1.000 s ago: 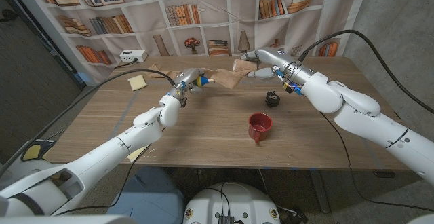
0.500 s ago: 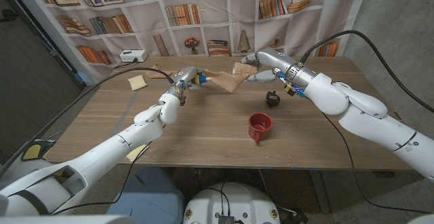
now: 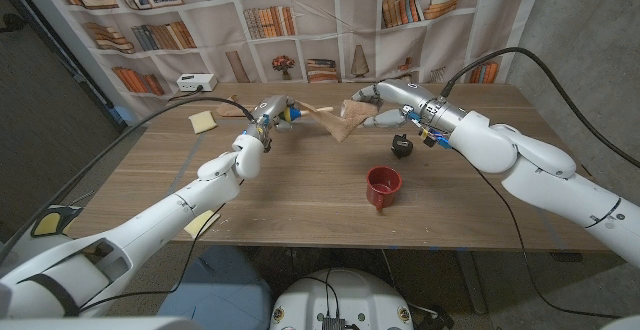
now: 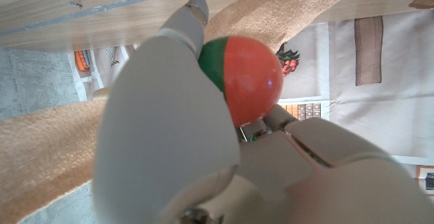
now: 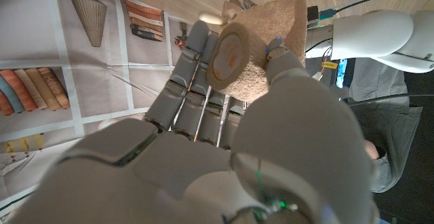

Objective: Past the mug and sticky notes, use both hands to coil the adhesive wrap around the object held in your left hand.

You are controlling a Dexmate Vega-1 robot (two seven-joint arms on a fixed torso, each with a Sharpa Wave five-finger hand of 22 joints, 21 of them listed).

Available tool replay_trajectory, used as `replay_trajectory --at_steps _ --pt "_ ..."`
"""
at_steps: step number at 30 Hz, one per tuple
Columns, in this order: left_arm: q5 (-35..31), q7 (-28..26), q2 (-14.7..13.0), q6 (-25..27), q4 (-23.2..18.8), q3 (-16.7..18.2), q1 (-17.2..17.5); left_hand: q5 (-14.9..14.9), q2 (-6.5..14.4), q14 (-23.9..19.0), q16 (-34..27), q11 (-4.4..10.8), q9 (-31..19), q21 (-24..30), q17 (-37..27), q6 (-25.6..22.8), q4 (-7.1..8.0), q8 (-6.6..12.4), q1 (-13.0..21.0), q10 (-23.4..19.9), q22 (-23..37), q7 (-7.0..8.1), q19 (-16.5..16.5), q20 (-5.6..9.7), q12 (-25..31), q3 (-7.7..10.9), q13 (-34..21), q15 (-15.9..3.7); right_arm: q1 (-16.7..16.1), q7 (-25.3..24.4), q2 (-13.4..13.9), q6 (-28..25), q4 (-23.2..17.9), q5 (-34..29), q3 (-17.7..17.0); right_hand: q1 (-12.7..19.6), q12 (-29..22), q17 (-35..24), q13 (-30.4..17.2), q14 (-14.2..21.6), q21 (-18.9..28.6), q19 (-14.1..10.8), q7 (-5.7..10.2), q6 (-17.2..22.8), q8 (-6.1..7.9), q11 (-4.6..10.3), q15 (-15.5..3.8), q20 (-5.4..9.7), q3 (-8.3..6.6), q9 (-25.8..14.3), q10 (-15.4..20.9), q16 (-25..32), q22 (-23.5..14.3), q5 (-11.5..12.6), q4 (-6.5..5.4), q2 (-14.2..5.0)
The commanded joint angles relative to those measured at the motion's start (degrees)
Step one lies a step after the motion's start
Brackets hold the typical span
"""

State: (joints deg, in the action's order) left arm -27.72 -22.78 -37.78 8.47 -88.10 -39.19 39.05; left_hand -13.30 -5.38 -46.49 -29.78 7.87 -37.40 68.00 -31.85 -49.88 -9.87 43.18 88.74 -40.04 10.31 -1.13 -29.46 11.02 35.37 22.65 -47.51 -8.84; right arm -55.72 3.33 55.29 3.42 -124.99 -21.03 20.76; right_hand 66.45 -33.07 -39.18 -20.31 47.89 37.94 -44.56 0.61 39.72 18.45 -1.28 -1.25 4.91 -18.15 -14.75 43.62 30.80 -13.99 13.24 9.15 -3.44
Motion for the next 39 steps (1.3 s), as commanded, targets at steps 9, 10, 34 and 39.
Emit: replay_trajectory --at_steps 9,10,34,39 --pt "1.53 -6.36 0.8 -4.0 -1.39 1.95 0.65 0.29 9.21 -1.13 -0.08 -0.29 -0.38 -0.03 -0.1 -0.04 0.01 0.02 8.96 -0.34 0.16 -0.95 -0.62 0.22 -0.14 -0.08 0.12 -0.38 5.22 6.55 -2.78 -2.17 6.19 -0.56 8.04 3.77 -1.37 -0.54 -0.14 5.8 1.27 0.86 4.94 5.69 0.09 7.88 -12.21 2.31 -1.91 -0.4 9.25 -0.8 0.02 0.71 0.11 -4.15" --pt "1.5 -6.3 0.66 -3.9 -1.78 2.06 0.79 0.28 9.21 -1.13 -0.08 -0.41 -0.38 -0.02 -0.1 -0.11 0.0 0.04 8.98 -0.29 0.16 -0.89 -0.62 0.21 -0.14 -0.08 0.08 -0.39 5.21 6.33 -2.77 -2.6 6.07 -1.18 8.21 3.75 -1.38 -0.57 -0.14 5.81 1.38 0.88 4.88 5.75 0.09 7.76 -12.21 2.27 -1.92 -0.4 9.24 -0.9 0.03 0.74 0.1 -4.16" --pt "4.81 -5.23 -2.23 -4.2 -7.32 5.76 6.44 0.32 9.22 -1.36 -0.24 -0.38 -0.04 -0.07 -0.21 -0.52 0.03 -0.13 9.0 -0.56 0.15 -1.03 -0.66 0.23 -0.35 -0.18 0.32 -0.25 12.68 5.03 -6.63 -5.34 17.67 -1.86 12.96 3.86 -1.48 -1.52 -0.74 5.76 3.02 2.29 4.97 5.97 -0.38 8.05 -12.23 2.41 -2.03 -0.55 8.35 -2.4 0.37 1.11 0.17 -4.17" --pt "5.92 -5.21 -2.24 -5.63 -7.92 6.48 7.11 0.36 9.24 -1.33 -0.22 -0.39 0.06 -0.09 -0.19 -0.64 0.04 -0.16 8.99 -0.55 0.15 -1.12 -0.66 0.22 -0.42 -0.18 0.38 -0.22 13.14 4.25 -6.53 -6.07 17.43 -3.59 13.74 3.91 -1.52 -1.79 -0.82 5.76 3.43 2.61 5.07 5.98 -0.49 8.28 -12.28 2.43 -2.04 -0.6 8.28 -2.69 0.45 1.16 0.17 -4.21"
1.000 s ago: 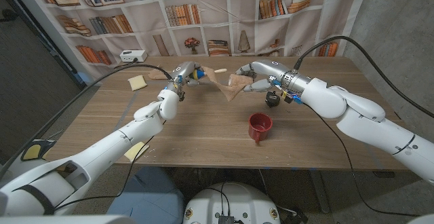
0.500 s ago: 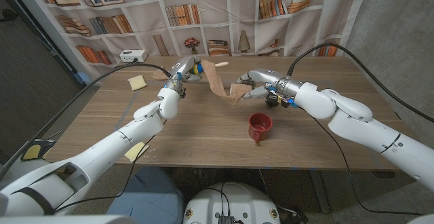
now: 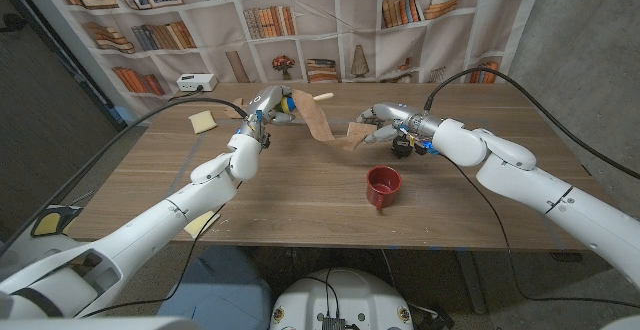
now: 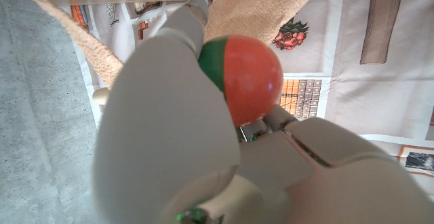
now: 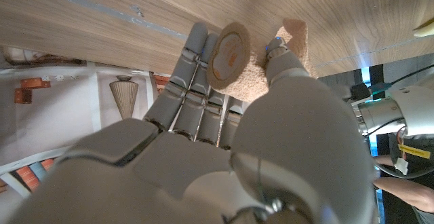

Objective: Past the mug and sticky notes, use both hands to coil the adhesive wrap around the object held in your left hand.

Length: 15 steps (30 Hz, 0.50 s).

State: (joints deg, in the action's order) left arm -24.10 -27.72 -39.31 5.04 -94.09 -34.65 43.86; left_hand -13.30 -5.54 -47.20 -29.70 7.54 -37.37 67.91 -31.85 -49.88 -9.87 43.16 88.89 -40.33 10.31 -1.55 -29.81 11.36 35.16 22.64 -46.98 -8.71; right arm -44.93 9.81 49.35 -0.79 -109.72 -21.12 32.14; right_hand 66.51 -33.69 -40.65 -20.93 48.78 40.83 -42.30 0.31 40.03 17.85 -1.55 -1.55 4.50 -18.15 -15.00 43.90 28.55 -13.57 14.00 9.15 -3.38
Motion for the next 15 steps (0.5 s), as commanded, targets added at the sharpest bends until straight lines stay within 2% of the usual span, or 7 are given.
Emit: replay_trajectory --at_steps 1,6,15 --pt "2.54 -0.18 -0.75 -2.53 -2.19 2.08 2.46 0.37 9.39 -0.61 -0.29 -0.08 -0.03 0.0 -0.19 -0.62 0.03 -0.12 8.85 -0.28 0.15 -0.64 -0.31 -0.12 -0.23 -0.17 -0.12 -0.37 2.39 -2.37 -0.65 -1.98 2.16 -3.55 2.39 3.87 -0.96 -0.37 -0.21 4.86 0.59 0.4 5.41 5.72 0.12 8.55 -12.0 2.82 -2.04 -0.36 8.14 -0.49 0.04 0.41 0.19 -4.26" --pt "5.0 1.06 -0.83 -5.03 -3.27 3.01 3.29 0.4 9.41 -0.55 -0.19 -0.09 -0.14 0.0 -0.13 -0.64 0.03 -0.09 8.86 -0.37 0.15 -0.62 -0.31 -0.13 -0.25 -0.15 -0.1 -0.39 3.25 -2.42 -1.58 -2.3 3.01 -2.86 2.68 3.91 -0.97 -0.6 -0.19 4.87 0.99 0.58 5.39 5.76 0.03 8.39 -11.98 2.81 -2.05 -0.4 8.17 -0.75 0.11 0.45 0.17 -4.29" --pt "5.6 2.48 -1.49 -7.62 -4.85 3.89 4.38 0.44 9.47 -0.63 -0.19 0.13 0.12 -0.05 -0.13 -0.81 0.06 -0.24 8.82 -0.43 0.15 -0.7 -0.3 -0.13 -0.27 -0.15 -0.15 -0.37 3.95 -4.69 -2.99 -4.42 2.25 -3.96 2.75 3.82 -0.92 -1.05 -0.18 5.14 1.78 0.8 5.37 5.79 -0.13 8.31 -11.98 2.83 -1.99 -0.48 8.06 -1.11 0.27 0.49 0.1 -4.29"
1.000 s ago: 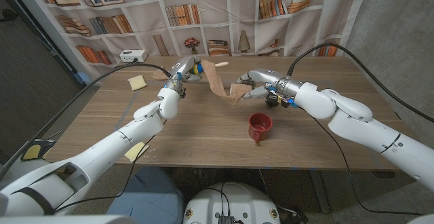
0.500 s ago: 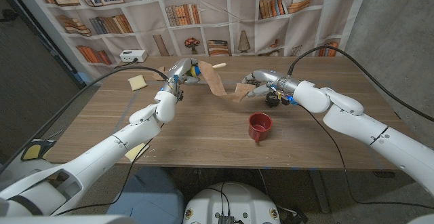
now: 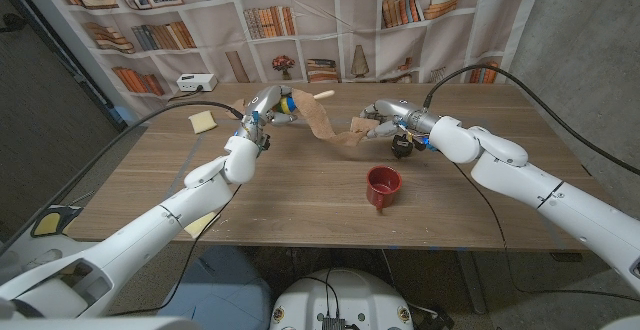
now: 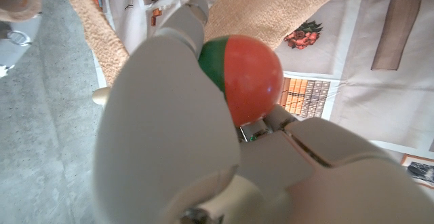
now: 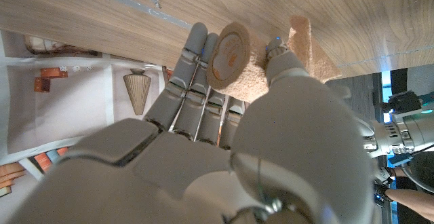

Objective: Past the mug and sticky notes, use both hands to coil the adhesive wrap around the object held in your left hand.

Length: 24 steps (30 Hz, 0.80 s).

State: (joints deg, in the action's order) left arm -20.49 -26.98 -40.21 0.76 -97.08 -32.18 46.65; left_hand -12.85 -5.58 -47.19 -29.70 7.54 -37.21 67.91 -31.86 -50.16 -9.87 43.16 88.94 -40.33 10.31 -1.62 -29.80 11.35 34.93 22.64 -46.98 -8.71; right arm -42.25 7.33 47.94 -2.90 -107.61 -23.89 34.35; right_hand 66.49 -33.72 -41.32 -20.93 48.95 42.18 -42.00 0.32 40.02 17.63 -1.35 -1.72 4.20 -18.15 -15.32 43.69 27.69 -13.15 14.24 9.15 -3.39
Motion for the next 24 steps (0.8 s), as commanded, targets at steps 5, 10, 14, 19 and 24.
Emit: replay_trajectory --at_steps 5,10,14,19,24 --pt "2.15 2.81 -0.9 -3.56 -2.39 1.66 2.33 0.02 9.52 -0.69 -0.2 0.1 -0.02 -0.05 -0.12 -0.56 0.04 -0.27 8.8 -0.41 0.15 -0.52 -0.3 -0.14 -0.09 -0.15 -0.15 -0.45 2.08 -2.95 -2.2 -3.19 1.11 -1.29 0.7 3.83 -0.82 -0.68 -0.15 5.05 0.95 0.69 5.38 5.8 -0.03 8.04 -11.83 3.14 -1.96 -0.22 8.17 -0.52 -0.05 0.27 0.11 -4.24" --pt "3.25 3.92 -1.11 -3.6 -2.81 2.18 3.28 0.04 9.51 -0.7 -0.2 0.01 -0.05 -0.07 -0.12 -0.58 0.07 -0.28 8.74 -0.33 0.15 -0.45 -0.31 -0.13 -0.13 -0.19 -0.2 -0.39 3.56 -3.35 -2.87 -3.5 3.12 -1.04 1.01 3.84 -0.9 -0.88 -0.24 5.06 1.27 0.89 5.41 5.86 -0.08 8.1 -11.8 3.16 -1.97 -0.26 8.27 -0.72 0.02 0.29 0.08 -4.3" --pt "3.61 4.68 -1.42 -3.81 -3.27 2.4 3.82 0.05 9.51 -0.69 -0.19 -0.06 -0.12 -0.07 -0.12 -0.48 0.04 -0.29 8.79 -0.48 0.16 -0.5 -0.32 -0.14 -0.14 -0.19 -0.14 -0.43 4.8 -3.79 -3.4 -3.56 4.66 -0.7 1.19 3.79 -0.94 -1.07 -0.24 5.21 1.56 1.0 5.4 5.94 -0.11 8.02 -11.82 3.18 -1.95 -0.29 8.38 -0.8 0.07 0.29 0.04 -4.34" --pt "3.95 5.28 -1.26 -3.89 -3.65 2.36 4.44 0.07 9.49 -0.65 -0.12 0.02 -0.08 -0.07 -0.09 -0.6 0.02 -0.31 8.81 -0.55 0.17 -0.57 -0.34 -0.14 -0.26 -0.19 0.06 -0.39 5.91 -4.28 -4.15 -3.32 6.12 0.39 1.28 3.78 -1.07 -1.33 -0.48 5.29 1.99 1.29 5.4 6.12 -0.14 8.75 -11.82 3.16 -1.96 -0.34 8.42 -1.04 0.16 0.31 0.05 -4.36" --pt "3.48 5.83 -1.24 -3.91 -3.86 1.91 4.76 0.08 9.51 -0.64 -0.05 -0.06 0.05 -0.07 -0.05 -0.61 0.03 -0.41 8.81 -0.63 0.17 -0.69 -0.34 -0.15 -0.22 -0.17 0.02 -0.35 6.83 -4.39 -4.71 -3.08 7.19 1.07 1.84 3.78 -1.05 -1.51 -0.52 5.4 2.25 1.54 5.44 6.14 -0.19 8.87 -11.83 3.13 -1.96 -0.37 8.35 -1.17 0.22 0.32 0.05 -4.37"
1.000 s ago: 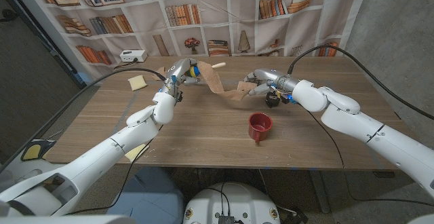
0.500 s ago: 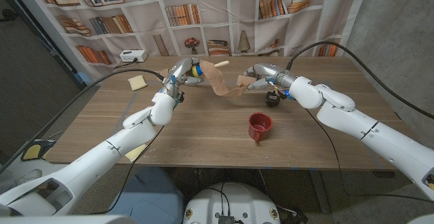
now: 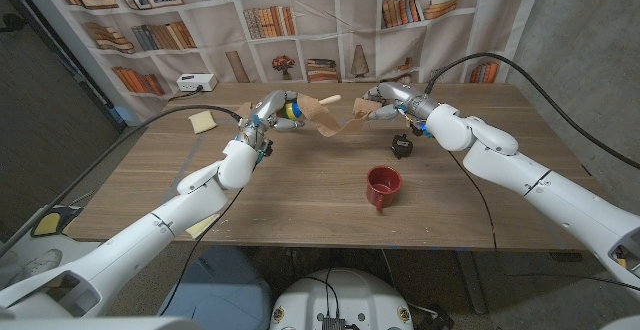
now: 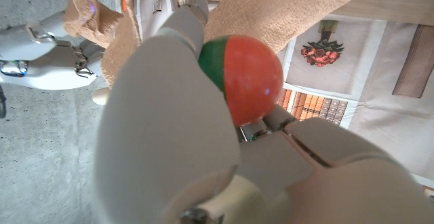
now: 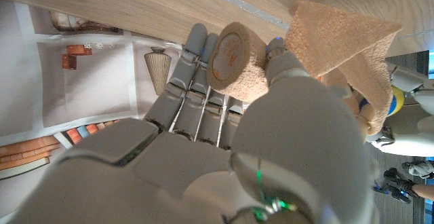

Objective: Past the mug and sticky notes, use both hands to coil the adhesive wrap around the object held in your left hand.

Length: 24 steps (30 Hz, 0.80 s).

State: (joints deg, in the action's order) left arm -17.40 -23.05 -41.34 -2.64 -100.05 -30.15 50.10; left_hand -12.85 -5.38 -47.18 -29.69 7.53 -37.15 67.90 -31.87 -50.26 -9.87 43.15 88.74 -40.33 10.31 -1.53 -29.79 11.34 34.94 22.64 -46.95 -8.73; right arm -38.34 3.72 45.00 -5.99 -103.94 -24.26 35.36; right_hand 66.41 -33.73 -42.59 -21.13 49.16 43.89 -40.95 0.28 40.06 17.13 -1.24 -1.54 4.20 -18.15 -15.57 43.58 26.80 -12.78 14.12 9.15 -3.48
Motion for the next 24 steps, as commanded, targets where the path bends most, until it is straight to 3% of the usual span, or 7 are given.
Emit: replay_trajectory --at_steps 1,24 --pt "0.52 2.14 -0.14 -0.58 -0.96 -0.12 1.35 0.09 9.32 -0.66 -0.03 0.05 0.04 -0.07 -0.03 -0.61 0.02 -0.4 9.02 -0.64 0.17 -0.79 -0.34 -0.15 -0.2 -0.16 -0.04 -0.33 3.17 -0.74 -1.78 0.04 3.72 1.31 1.07 3.88 -1.04 -0.27 -0.29 5.21 0.57 0.54 5.44 6.15 0.32 8.78 -12.03 3.12 -1.95 -0.13 8.5 -0.29 -0.14 0.43 0.07 -4.26" --pt "-3.43 5.09 -0.12 -0.08 -0.05 -2.93 -0.41 0.16 9.32 -0.81 0.07 0.08 -0.17 -0.1 0.01 -0.61 0.03 -0.39 9.01 -0.54 0.17 -0.54 -0.37 -0.15 -0.33 -0.19 -0.01 -0.24 3.65 -2.75 -1.07 -0.63 1.14 0.56 0.64 3.6 -1.08 -1.13 -0.32 5.78 2.23 1.18 5.41 6.66 0.22 8.94 -11.92 2.78 -1.9 -0.27 8.84 -0.89 -0.02 0.47 -0.12 -4.39"
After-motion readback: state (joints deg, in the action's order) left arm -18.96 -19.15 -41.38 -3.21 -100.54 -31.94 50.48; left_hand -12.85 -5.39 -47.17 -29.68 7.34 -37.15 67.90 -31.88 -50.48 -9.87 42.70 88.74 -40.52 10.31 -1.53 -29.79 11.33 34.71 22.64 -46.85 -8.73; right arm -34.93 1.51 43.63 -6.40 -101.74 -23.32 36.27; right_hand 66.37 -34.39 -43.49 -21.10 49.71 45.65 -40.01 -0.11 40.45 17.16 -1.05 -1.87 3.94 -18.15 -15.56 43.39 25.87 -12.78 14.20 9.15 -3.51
